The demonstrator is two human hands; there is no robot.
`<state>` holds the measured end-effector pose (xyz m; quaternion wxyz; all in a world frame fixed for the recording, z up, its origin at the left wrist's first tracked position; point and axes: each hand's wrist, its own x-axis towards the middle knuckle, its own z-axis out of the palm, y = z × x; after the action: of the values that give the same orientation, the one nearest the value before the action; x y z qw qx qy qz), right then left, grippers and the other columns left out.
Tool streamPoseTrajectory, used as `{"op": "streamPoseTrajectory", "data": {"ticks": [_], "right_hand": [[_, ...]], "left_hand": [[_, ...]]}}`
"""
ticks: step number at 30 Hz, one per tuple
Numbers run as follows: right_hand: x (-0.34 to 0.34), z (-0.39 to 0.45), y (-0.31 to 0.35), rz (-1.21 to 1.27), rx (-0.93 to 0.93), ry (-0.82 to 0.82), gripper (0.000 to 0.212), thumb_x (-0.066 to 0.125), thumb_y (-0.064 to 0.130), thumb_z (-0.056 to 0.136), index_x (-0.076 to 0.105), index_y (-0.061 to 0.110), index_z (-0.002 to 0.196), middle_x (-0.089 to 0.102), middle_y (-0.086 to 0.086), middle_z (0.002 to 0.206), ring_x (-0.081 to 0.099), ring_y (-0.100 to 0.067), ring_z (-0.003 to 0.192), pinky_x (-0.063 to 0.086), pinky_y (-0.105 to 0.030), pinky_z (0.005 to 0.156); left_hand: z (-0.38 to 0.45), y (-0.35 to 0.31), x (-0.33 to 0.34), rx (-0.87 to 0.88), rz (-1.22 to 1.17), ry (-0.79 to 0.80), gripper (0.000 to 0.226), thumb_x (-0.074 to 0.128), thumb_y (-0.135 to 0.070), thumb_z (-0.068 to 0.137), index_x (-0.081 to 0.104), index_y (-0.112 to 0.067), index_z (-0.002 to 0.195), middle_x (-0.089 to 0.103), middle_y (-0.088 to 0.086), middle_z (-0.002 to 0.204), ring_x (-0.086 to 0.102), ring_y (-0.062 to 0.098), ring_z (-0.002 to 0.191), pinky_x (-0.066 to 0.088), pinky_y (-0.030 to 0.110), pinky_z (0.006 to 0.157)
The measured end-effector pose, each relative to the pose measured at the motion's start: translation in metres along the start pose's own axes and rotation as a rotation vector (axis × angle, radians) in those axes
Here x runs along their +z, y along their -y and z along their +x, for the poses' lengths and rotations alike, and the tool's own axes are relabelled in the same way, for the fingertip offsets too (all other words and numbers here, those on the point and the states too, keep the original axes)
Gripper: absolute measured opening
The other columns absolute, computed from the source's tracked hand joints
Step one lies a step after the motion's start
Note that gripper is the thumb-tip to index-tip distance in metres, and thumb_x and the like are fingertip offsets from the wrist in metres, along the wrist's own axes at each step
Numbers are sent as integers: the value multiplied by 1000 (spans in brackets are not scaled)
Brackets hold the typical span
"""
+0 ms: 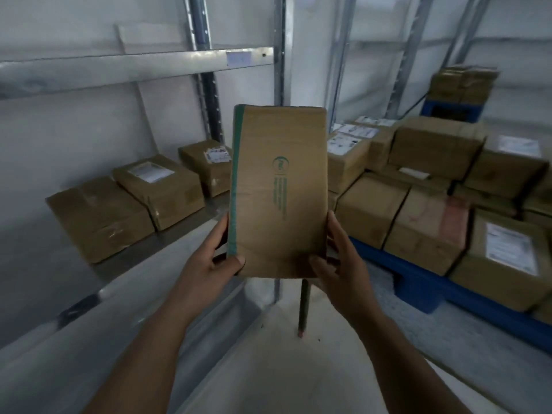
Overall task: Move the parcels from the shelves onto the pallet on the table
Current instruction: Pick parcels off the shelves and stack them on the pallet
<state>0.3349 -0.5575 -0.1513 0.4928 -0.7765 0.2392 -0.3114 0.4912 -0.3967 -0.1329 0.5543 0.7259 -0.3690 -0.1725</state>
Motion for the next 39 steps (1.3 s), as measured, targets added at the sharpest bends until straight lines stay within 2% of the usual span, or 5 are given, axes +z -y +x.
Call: {"op": "streamPoseTrajectory", "data": {"ticks": [3,12,17,26,39], "right_hand": [[-35,-9,-11,-54,39,-98,78,57,15,91,13,48,146,31,11,147,38,-4,122,47,-46,99],[-103,-5,-36,-178,143,-380,72,58,18,92,17,31,151,36,3,150,38,-16,134,42,-46,105],[-125,18,-42,-209,227,-441,71,56,22,93,16,34,151,43,4,146,47,-15,125,47,-45,99],[-156,88,-46,-317,348,-525,63,50,35,94,19,37,148,51,14,121,57,-11,94,52,-46,84],[-168,145,-60,-295,489,-476,67,50,44,95,16,29,151,38,3,149,40,-15,131,31,-25,97]], "left_hand": [[18,-16,36,20,34,93,73,57,-15,91,19,-49,143,42,-38,120,51,-14,105,46,21,90],[88,-40,120,112,135,363,71,56,-29,92,13,-35,149,33,-8,149,33,10,135,33,33,107],[129,-47,152,138,110,467,66,50,-26,96,11,-31,149,29,-6,150,30,11,136,30,22,98],[220,-63,193,181,177,562,58,42,-33,99,14,-27,150,23,-1,154,24,18,140,25,33,111],[287,-62,221,203,441,631,56,29,-41,101,10,-24,151,28,6,153,33,24,136,32,31,103]]}}
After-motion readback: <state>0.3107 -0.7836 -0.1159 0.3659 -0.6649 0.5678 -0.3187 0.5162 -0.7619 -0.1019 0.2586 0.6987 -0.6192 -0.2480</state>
